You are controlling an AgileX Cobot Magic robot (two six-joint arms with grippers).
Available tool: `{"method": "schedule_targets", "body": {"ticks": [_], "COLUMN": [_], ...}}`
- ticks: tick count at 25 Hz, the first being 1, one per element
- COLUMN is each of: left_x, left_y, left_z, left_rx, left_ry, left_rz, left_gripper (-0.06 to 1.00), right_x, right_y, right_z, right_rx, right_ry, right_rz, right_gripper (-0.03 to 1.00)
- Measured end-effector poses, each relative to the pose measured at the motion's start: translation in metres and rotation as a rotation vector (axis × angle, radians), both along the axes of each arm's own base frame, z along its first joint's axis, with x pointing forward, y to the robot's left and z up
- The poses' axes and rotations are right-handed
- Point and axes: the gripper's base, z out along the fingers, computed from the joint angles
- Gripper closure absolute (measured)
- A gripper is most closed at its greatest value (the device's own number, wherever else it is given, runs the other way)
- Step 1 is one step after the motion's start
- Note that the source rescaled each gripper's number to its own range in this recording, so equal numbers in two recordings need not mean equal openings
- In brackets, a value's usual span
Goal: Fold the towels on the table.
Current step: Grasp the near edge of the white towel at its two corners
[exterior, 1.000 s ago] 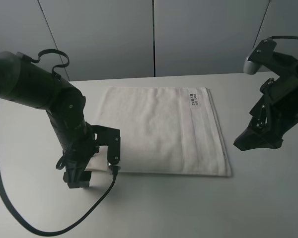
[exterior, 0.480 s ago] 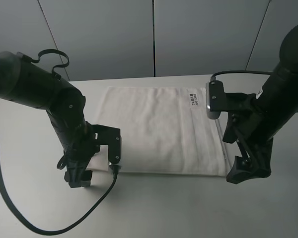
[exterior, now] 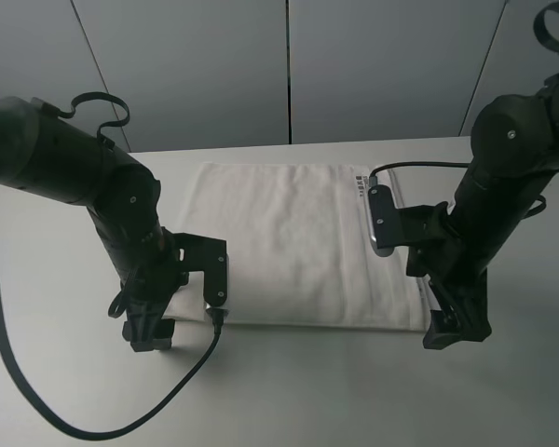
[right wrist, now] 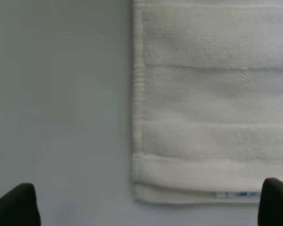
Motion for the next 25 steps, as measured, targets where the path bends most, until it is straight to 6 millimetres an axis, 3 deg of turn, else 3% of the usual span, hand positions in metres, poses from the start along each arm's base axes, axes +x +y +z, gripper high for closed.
{"method": "schedule_targets", "body": {"ticks": [13,25], "left_x": [0.0,0.0], "left_y": [0.0,0.0], "left_z": [0.0,0.0], "left_rx": [-0.002,-0.002], "left_ry": [-0.002,-0.002], "left_rz": [0.0,0.0], "left_gripper": [-0.05,-0.05], "right_x": [0.002,-0.004], "right_y": [0.0,0.009], "right_z": [-0.025,-0.035], "right_rx": [-0.029,-0.055], "right_ry": [0.056,0.014], "right_rz": [0.063,0.169], "right_gripper": [-0.02,0.02]}}
